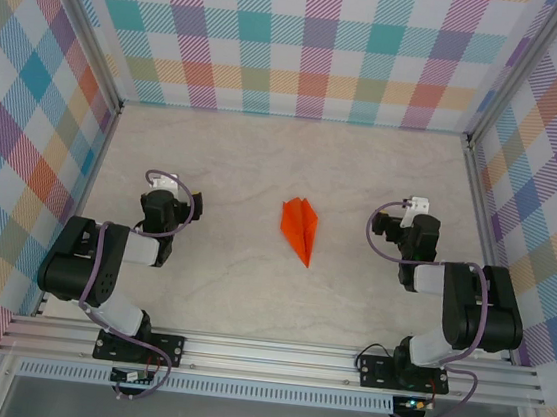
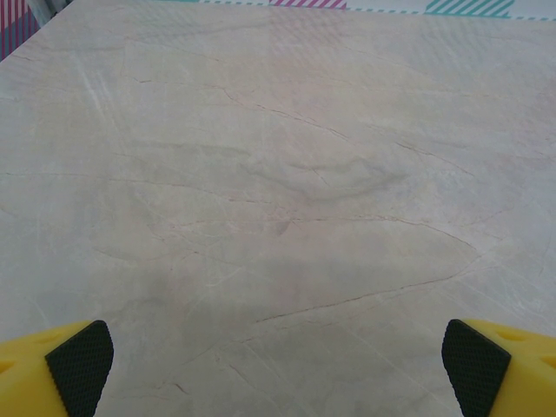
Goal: Fold a paper plane with a square sheet of paper (pick it up from the middle)
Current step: Reset both arms
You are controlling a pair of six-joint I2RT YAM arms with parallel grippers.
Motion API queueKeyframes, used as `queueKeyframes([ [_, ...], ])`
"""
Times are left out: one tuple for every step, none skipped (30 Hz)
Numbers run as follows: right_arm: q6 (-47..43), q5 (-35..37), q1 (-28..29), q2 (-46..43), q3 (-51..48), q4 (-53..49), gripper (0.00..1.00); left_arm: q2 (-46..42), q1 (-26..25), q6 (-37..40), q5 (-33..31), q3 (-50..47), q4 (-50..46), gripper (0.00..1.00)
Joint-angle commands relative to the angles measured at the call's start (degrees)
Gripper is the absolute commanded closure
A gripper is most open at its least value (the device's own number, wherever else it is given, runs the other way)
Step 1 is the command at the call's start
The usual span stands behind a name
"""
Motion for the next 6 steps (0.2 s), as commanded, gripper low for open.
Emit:
queueKeyframes([
  [0.6, -1.1, -0.3, 0.0, 1.2, 0.3, 0.0, -0.3, 0.1, -0.6, 0.3, 0.6, 0.4, 0.0],
  [0.6, -1.1, -0.4, 0.0, 1.2, 0.2, 0.0, -0.2, 0.1, -0.5, 0.3, 0.6, 0.4, 0.0],
  [0.6, -1.0, -0.3, 0.0, 1.2, 0.2, 0.0, -0.3, 0.1, -0.6, 0.3, 0.6, 0.4, 0.0],
  [0.6, -1.1, -0.3, 0.0, 1.2, 0.4, 0.0, -0.2, 0.1, -0.6, 0.3, 0.6, 0.4, 0.0],
  [0.5, -1.2, -0.3, 0.0, 1.2, 0.4, 0.0, -0.3, 0.1, -0.5, 0.3, 0.6, 0.4, 0.0],
  [0.5, -1.2, -0.3, 0.0, 1.2, 0.4, 0.0, -0.2, 0.1, -0.6, 0.3, 0.6, 0.4, 0.0],
])
